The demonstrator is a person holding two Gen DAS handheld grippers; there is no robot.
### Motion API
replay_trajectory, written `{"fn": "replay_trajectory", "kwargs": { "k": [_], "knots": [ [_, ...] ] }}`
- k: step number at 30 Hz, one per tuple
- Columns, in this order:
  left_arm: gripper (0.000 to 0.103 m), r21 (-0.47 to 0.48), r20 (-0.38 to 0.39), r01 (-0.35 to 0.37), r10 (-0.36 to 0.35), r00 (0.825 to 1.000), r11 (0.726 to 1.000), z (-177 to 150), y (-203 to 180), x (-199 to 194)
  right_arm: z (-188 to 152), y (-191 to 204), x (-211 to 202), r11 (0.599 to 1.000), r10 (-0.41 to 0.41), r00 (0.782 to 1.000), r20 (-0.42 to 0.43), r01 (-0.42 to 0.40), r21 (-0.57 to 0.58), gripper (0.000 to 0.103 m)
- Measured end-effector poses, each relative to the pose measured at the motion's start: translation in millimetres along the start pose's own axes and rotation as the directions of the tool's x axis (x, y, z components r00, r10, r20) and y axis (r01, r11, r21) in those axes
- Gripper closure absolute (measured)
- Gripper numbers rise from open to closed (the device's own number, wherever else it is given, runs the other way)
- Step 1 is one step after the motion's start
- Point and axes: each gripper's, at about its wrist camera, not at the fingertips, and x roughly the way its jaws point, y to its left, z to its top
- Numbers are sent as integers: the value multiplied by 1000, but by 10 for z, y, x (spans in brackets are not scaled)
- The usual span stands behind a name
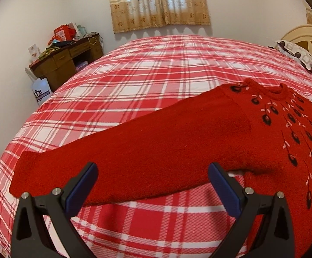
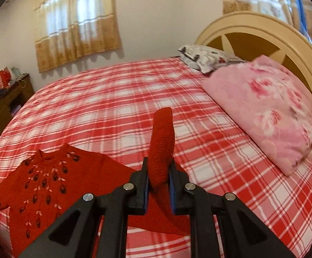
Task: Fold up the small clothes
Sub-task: 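Lift the sleeve with the right gripper, fold it across the body, release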
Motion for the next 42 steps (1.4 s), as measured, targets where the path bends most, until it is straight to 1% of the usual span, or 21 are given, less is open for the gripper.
{"fn": "replay_trajectory", "kwargs": {
  "k": [7,13,21,24,29,33,35,38,42],
  "knots": [
    [0,-12,-10,12,-12,1000,1000,-73,39,14,200,407,-136,997,65,997,39,-63,-45,89],
    [0,-15,-12,35,-35,999,999,-151,21,-89,314,906,-241,986,139,988,70,-131,-107,89],
    [0,-62,-18,106,-108,994,992,-206,-66,-224,321,1535,-194,962,222,973,57,-209,-175,89],
    [0,-63,-17,135,-137,990,989,-208,-130,-282,309,1765,-176,952,248,968,49,-234,-200,89],
    [0,-65,2,154,-154,988,986,-191,-133,-358,251,2063,-179,935,277,960,41,-259,-241,88],
    [0,-76,15,154,-153,988,985,-195,-103,-386,228,2319,-123,923,309,951,26,-294,-247,89],
    [0,-84,13,156,-155,988,984,-208,-93,-380,170,2520,-81,913,335,942,12,-321,-253,89],
    [0,-91,4,156,-156,988,984,-241,-79,-368,-4,2895,-22,886,375,927,-20,-365,-285,89],
    [0,-93,6,133,-132,991,987,-283,-15,-388,-374,3410,119,841,421,902,-94,-426,-334,88]
  ]
}}
